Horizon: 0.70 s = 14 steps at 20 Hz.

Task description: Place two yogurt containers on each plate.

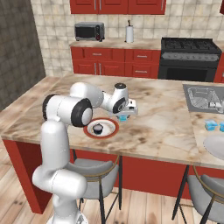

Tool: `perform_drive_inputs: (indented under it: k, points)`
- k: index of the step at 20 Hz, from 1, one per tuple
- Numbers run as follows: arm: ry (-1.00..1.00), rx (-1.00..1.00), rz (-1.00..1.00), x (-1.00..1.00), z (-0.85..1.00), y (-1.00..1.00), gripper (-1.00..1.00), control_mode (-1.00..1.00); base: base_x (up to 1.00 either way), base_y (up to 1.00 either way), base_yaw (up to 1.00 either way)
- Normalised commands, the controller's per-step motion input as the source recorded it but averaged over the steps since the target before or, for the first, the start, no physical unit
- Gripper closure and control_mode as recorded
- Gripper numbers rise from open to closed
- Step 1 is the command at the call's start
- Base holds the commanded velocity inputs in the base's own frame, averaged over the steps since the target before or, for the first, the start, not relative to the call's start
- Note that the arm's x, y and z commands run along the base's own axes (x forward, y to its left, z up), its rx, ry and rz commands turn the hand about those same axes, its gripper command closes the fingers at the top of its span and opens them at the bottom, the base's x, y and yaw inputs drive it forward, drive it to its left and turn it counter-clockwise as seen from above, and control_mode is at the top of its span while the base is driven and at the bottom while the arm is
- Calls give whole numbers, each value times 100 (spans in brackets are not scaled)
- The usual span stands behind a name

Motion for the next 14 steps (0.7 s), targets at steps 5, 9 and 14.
perform_drive_inputs:
  k: [5, 9, 14]
  points:
    - [2, 0, 0, -63, -1, 44, 100, -100, 0, 0, 0]
    - [0, 2, 0, -21, 0, 46, 100, -100, 0, 0, 0]
    - [3, 0, 0, -16, -4, 31, 100, -100, 0, 0, 0]
